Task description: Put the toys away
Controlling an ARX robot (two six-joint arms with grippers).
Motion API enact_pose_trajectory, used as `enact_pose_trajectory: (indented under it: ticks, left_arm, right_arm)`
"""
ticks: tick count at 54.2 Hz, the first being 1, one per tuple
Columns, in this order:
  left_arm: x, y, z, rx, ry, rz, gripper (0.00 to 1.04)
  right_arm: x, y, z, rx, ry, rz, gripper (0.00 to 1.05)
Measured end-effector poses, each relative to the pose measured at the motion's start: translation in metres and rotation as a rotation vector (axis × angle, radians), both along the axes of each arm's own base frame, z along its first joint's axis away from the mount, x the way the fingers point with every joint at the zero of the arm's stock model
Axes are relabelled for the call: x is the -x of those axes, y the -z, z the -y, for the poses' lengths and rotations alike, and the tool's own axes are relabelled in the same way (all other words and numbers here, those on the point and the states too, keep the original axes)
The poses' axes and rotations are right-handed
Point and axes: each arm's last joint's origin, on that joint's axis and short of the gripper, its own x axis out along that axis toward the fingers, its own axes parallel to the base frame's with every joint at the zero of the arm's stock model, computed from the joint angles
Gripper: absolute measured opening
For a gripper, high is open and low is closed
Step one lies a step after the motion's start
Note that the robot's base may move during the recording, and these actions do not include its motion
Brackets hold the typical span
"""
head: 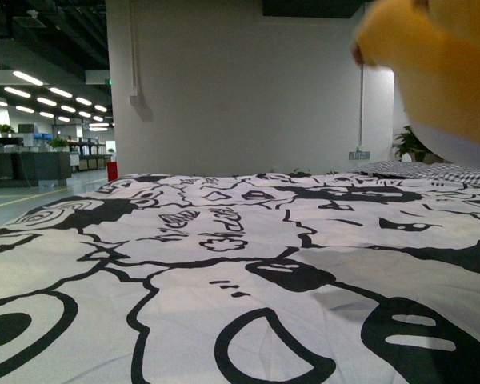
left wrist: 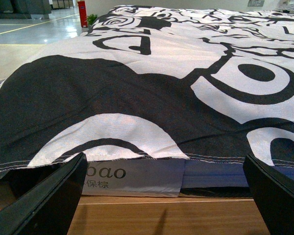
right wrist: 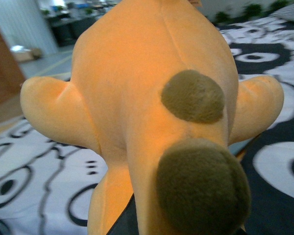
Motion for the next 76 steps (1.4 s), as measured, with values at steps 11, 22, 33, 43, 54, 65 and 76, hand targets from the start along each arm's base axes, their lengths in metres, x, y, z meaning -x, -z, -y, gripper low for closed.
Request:
enact_pose_trajectory:
  ticks: [11, 22, 33, 43, 54, 65, 76]
  left_arm:
    - [0.0, 0.0, 0.0, 0.0, 0.002, 0.0, 0.98]
    - [0.0, 0.0, 0.0, 0.0, 0.002, 0.0, 0.98]
    - [0.0, 0.0, 0.0, 0.0, 0.001, 0.0, 0.98]
    - [0.0, 0.0, 0.0, 0.0, 0.002, 0.0, 0.98]
    - [0.0, 0.0, 0.0, 0.0, 0.002, 0.0, 0.98]
    - [0.0, 0.0, 0.0, 0.0, 0.002, 0.0, 0.98]
    - [0.0, 0.0, 0.0, 0.0, 0.002, 0.0, 0.98]
  right_arm:
    - [0.005, 0.061, 0.012, 0.126, 0.14, -0.032, 0.07]
    - [0.011, 0.093, 0.018, 0.143, 0.152, -0.026, 0.07]
    - [0.015, 0.115, 0.019, 0.147, 0.158, -0.032, 0.07]
    - [0.018, 0.128, 0.019, 0.148, 0.159, -0.023, 0.07]
    - [0.022, 0.142, 0.019, 0.148, 0.16, -0.017, 0.07]
    - [0.032, 0.151, 0.019, 0.148, 0.159, -0.015, 0.07]
    - [0.033, 0.157, 0.019, 0.148, 0.16, -0.01, 0.07]
